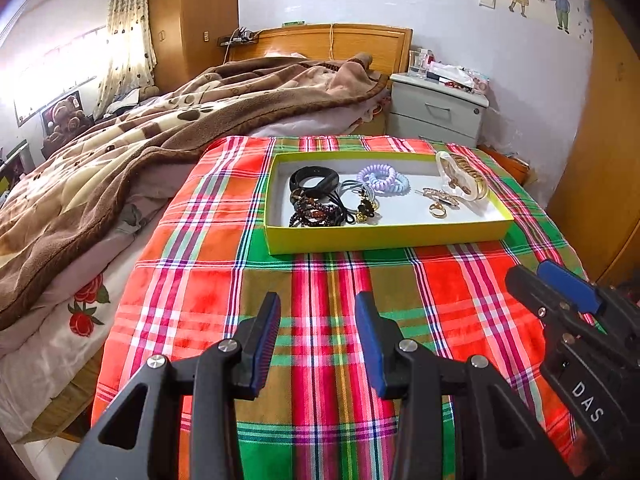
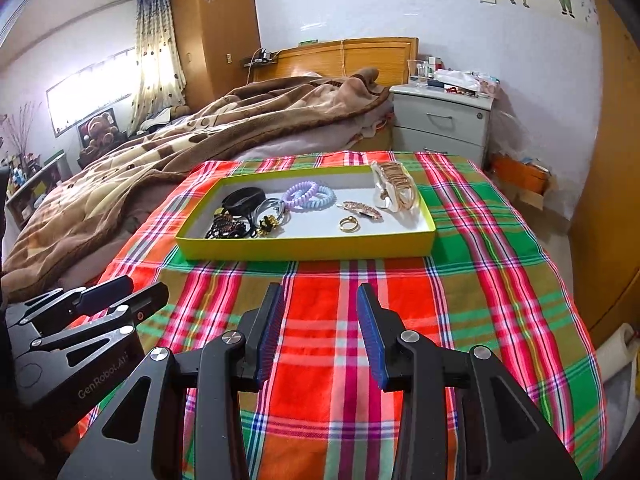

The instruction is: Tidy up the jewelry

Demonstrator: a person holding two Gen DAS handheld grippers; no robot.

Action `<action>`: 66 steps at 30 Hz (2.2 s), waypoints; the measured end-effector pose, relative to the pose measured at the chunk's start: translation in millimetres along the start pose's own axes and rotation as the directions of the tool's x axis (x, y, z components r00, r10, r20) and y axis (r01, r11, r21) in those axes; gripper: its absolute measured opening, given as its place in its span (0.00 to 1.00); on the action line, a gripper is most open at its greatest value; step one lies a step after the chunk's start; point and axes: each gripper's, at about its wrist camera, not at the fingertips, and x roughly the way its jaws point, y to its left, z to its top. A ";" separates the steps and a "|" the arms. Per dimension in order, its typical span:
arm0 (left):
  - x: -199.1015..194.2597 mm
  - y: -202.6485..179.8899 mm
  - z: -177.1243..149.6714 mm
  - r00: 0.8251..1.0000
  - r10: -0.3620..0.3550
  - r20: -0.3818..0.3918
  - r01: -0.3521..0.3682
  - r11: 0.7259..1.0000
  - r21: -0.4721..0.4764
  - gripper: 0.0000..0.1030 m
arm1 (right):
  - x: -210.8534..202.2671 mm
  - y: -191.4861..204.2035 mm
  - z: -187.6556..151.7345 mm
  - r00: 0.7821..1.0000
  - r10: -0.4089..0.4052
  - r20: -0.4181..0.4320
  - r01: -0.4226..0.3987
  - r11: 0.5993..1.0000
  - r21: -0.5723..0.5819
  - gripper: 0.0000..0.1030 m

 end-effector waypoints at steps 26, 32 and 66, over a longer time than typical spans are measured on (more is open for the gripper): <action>-7.3 0.6 -6.1 1.000 0.007 -0.004 -0.007 1.000 -0.003 0.39 | -11.1 5.9 -4.3 1.000 0.002 0.013 -0.002 1.000 -0.003 0.37; -10.0 1.2 -6.0 1.000 0.011 0.004 -0.011 1.000 -0.002 0.39 | -11.6 6.3 -4.7 1.000 0.000 0.014 0.000 1.000 -0.004 0.37; -7.5 0.8 -6.1 1.000 0.008 -0.011 -0.008 1.000 0.006 0.39 | -11.1 3.8 -5.5 1.000 -0.006 0.012 0.006 1.000 0.003 0.38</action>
